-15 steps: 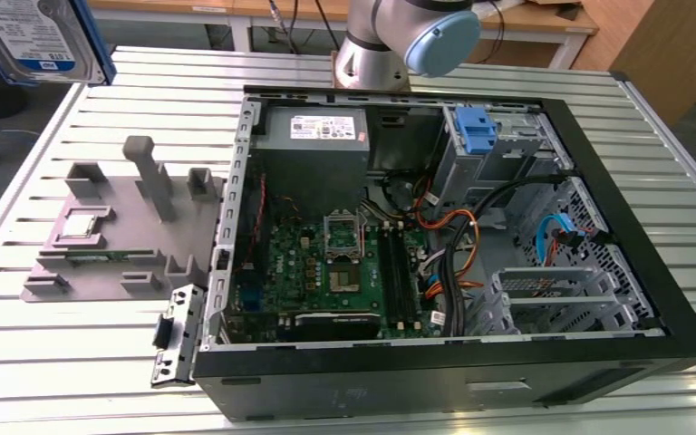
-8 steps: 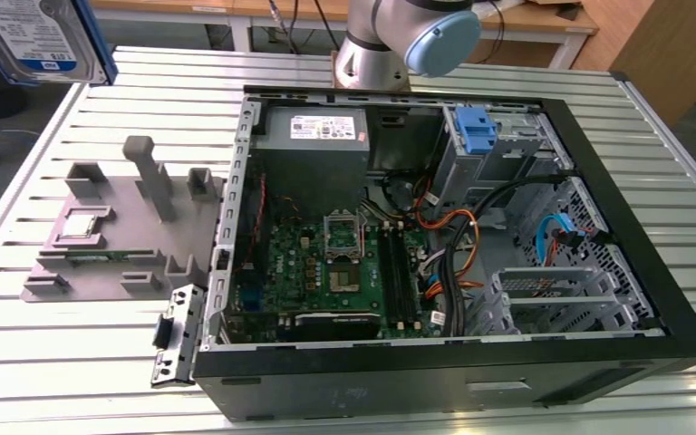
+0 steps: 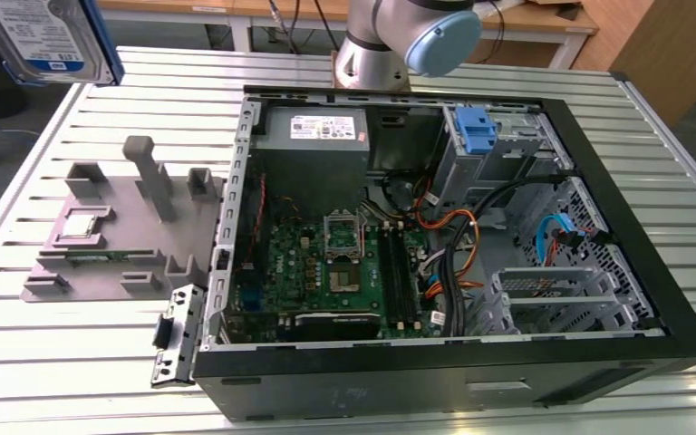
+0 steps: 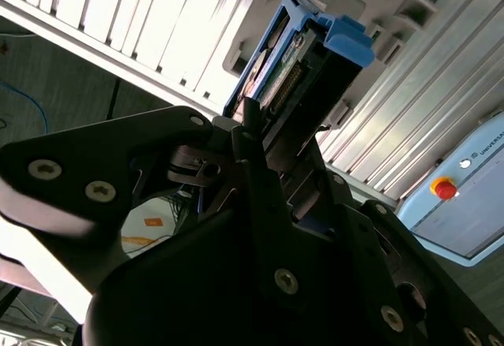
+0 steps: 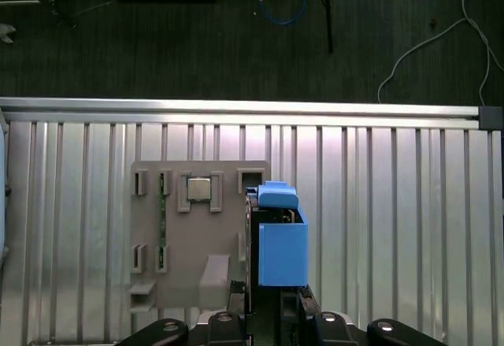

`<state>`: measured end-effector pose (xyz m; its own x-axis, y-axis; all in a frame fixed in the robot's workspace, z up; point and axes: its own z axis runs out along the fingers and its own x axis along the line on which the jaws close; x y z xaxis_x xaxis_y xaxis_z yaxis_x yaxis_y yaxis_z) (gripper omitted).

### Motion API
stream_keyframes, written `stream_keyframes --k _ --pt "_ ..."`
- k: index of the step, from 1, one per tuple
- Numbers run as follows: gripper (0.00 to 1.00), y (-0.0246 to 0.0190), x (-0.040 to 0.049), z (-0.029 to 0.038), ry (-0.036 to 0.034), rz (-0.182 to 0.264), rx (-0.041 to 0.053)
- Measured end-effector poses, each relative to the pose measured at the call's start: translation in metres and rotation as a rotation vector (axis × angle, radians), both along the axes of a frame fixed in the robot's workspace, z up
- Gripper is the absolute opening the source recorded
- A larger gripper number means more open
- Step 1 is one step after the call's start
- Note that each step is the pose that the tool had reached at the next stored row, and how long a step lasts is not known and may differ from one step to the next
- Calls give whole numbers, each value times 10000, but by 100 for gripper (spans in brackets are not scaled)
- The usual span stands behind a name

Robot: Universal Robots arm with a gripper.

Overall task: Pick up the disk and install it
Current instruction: 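Pick up the disk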

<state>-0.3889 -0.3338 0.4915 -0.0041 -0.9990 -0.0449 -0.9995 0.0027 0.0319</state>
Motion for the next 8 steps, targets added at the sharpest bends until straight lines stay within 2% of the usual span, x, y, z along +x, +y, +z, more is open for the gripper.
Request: stream_keyframes --k 8 --pt "35 0 34 0 1 0 -1"
